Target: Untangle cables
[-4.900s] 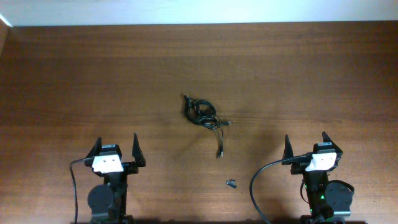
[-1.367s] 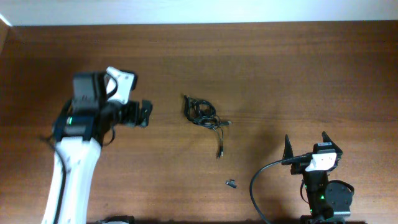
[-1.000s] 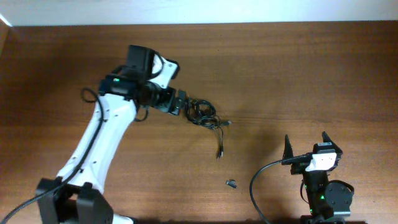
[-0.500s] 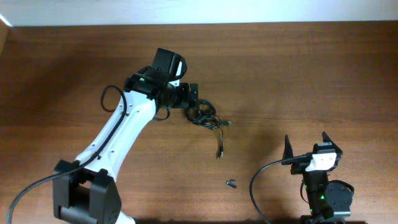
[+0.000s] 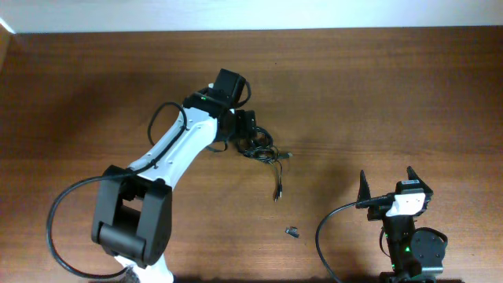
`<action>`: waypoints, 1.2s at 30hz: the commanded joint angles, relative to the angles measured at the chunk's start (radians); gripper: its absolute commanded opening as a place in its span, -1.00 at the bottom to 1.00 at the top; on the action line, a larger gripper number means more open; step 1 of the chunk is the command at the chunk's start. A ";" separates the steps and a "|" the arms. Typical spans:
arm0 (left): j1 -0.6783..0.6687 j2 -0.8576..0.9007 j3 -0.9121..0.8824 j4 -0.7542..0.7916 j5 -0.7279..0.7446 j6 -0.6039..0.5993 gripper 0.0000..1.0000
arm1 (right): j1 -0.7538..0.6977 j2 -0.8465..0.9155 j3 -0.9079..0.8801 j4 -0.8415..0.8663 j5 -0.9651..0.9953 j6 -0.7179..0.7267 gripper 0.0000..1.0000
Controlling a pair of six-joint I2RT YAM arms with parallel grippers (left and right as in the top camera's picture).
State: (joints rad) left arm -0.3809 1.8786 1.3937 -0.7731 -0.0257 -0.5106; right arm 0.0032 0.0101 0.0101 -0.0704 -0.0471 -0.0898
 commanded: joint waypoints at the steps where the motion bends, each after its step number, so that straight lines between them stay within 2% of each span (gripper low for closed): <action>1: -0.001 0.035 0.021 0.003 -0.027 -0.067 0.98 | 0.009 -0.006 -0.004 -0.005 -0.009 -0.008 0.98; 13: -0.004 0.115 0.011 -0.001 -0.019 -0.081 0.98 | 0.009 -0.006 -0.004 -0.005 -0.009 -0.008 0.98; 22: -0.071 0.119 0.008 0.017 -0.028 -0.107 0.96 | 0.009 -0.006 -0.004 -0.005 -0.009 -0.008 0.98; 25: -0.071 0.125 0.008 0.017 -0.027 -0.149 0.86 | 0.009 -0.006 -0.004 -0.005 -0.009 -0.008 0.98; 30: -0.071 0.164 0.008 0.017 -0.021 -0.152 0.68 | 0.009 -0.006 -0.004 -0.005 -0.009 -0.008 0.98; 33: -0.071 0.168 0.008 0.018 -0.016 -0.152 0.67 | 0.009 -0.006 -0.004 -0.005 -0.009 -0.008 0.98; 36: -0.071 0.168 0.008 0.022 -0.016 -0.152 0.36 | 0.009 -0.006 -0.004 -0.005 -0.009 -0.008 0.97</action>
State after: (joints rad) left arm -0.4522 2.0312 1.3960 -0.7536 -0.0345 -0.6559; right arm 0.0032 0.0101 0.0101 -0.0704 -0.0471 -0.0902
